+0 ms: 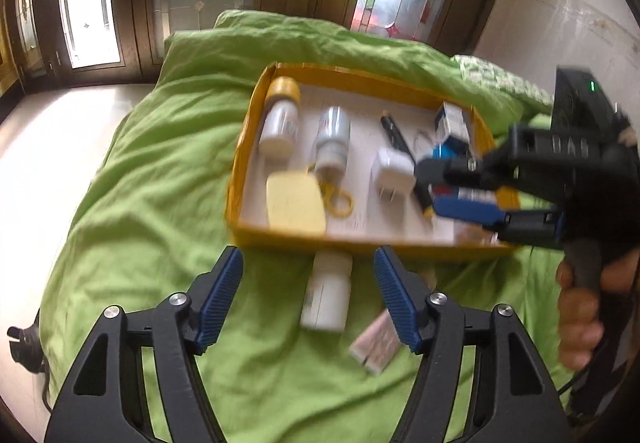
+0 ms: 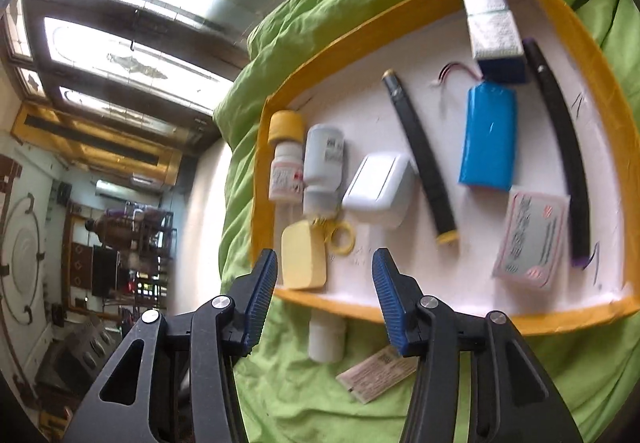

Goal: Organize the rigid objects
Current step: 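Open both tools to release the bottle and marker in the tray, then withdraw both tools toward the remaining white bottle and pink cream tube, then grasp the white bottle with the left tool while the right tool grasps the pink cream tube, then carry the bottle with the left tool while the right tool carries the cream tube into the tray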

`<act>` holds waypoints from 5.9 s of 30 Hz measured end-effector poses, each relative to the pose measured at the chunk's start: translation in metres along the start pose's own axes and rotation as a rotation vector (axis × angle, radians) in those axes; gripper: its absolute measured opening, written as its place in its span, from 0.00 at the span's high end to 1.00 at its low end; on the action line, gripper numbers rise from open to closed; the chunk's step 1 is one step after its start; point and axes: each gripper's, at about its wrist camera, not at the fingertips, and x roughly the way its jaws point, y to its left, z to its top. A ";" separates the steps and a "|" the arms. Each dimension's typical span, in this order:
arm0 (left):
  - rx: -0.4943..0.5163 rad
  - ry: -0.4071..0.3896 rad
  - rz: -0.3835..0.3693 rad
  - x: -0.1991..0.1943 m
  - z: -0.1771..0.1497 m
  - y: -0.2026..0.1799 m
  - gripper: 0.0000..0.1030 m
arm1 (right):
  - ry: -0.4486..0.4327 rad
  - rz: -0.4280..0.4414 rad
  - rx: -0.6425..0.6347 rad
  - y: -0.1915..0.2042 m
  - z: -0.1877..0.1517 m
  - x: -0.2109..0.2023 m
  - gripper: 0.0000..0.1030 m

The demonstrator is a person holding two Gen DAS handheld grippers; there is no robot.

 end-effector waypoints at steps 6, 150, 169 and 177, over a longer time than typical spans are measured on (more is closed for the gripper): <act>0.000 0.072 0.014 0.011 -0.043 0.005 0.35 | 0.024 -0.033 -0.003 -0.002 -0.019 0.004 0.57; 0.028 -0.020 -0.174 0.017 -0.016 -0.014 0.68 | 0.080 0.022 0.098 -0.014 0.014 0.017 0.89; 0.096 0.003 -0.205 0.047 0.041 -0.028 0.68 | -0.030 -0.104 0.056 -0.040 0.054 0.039 0.90; 0.131 0.082 -0.182 0.081 0.053 -0.049 0.68 | -0.075 -0.236 0.000 -0.041 0.056 0.017 0.90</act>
